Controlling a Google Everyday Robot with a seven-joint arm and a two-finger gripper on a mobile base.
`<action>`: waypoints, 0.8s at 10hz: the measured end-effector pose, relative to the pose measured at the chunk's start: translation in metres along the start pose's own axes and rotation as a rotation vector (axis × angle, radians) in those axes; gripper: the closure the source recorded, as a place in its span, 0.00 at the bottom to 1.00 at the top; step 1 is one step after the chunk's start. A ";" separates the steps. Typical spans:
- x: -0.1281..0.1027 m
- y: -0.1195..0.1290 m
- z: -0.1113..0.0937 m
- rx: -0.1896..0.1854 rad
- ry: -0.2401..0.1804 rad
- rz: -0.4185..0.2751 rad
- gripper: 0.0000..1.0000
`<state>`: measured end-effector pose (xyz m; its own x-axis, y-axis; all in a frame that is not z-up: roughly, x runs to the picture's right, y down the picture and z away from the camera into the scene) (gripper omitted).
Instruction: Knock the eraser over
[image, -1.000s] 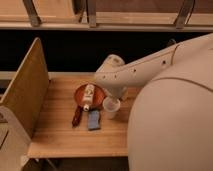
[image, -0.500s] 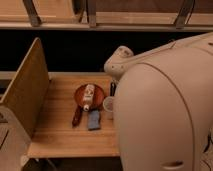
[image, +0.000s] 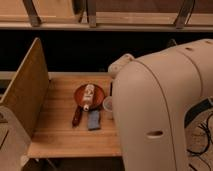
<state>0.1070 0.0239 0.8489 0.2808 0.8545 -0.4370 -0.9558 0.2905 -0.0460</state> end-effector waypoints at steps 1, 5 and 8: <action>-0.001 -0.008 0.007 0.006 0.016 0.001 0.64; -0.043 -0.008 0.027 -0.038 -0.040 -0.073 0.64; -0.069 0.014 0.040 -0.089 -0.081 -0.180 0.64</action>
<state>0.0781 -0.0135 0.9143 0.4507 0.8251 -0.3407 -0.8923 0.4059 -0.1976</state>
